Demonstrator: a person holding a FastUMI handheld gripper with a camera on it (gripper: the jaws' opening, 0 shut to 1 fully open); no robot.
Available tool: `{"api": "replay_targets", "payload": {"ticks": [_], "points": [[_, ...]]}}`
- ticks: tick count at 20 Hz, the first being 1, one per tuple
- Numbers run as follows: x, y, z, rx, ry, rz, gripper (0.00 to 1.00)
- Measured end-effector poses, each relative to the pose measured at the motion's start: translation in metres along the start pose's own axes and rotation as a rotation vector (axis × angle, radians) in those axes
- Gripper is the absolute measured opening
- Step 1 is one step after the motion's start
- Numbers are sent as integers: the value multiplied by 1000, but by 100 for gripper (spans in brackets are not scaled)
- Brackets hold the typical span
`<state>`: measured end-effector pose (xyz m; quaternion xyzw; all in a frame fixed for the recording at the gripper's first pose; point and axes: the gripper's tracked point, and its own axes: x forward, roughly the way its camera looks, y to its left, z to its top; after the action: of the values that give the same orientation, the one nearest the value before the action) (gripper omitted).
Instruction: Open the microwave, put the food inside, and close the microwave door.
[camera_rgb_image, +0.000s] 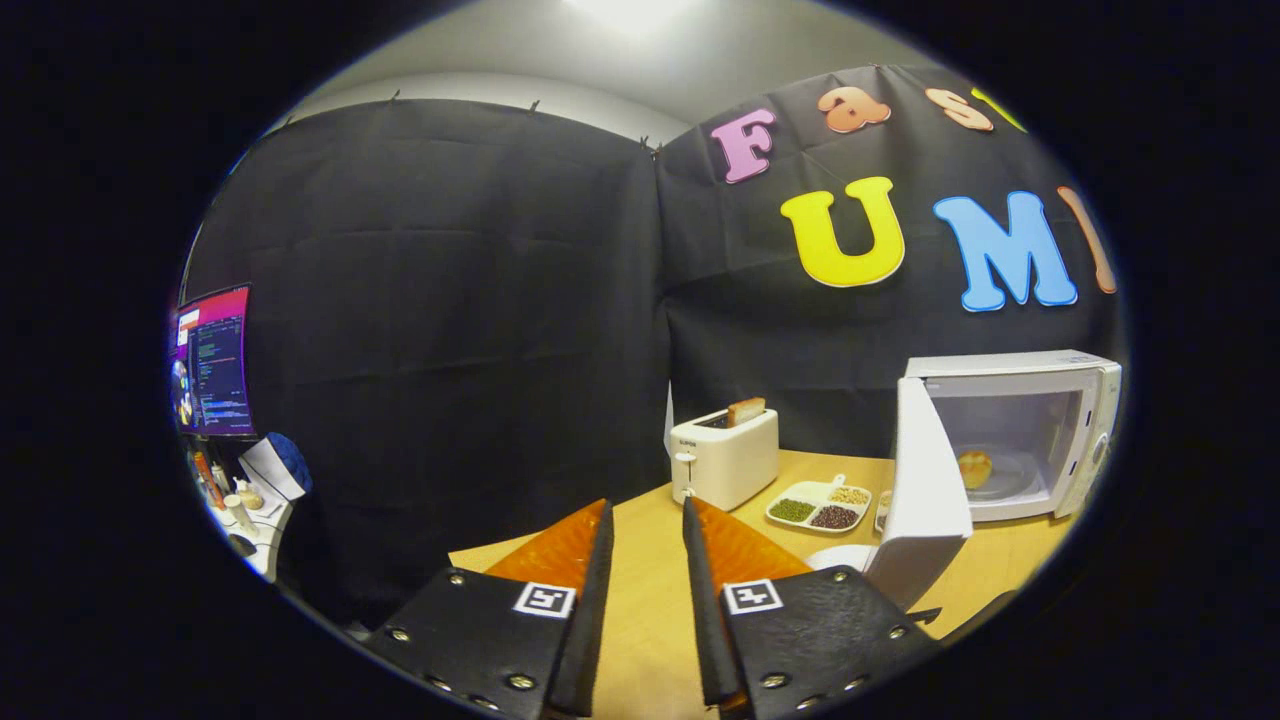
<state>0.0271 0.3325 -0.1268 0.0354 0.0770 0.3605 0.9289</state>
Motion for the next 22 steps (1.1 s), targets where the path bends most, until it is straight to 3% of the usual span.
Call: {"api": "replay_targets", "payload": {"ticks": [2, 3, 4, 12, 22], "points": [[5, -5, -17, -29, 17, -20, 26], [10, -23, -25, -74, 34, -108, 25], [3, -38, -33, -93, 36, -143, 2], [-22, -86, -57, -35, 62, -270, 1], [-81, -226, -50, 9, 68, -536, 1]]}}
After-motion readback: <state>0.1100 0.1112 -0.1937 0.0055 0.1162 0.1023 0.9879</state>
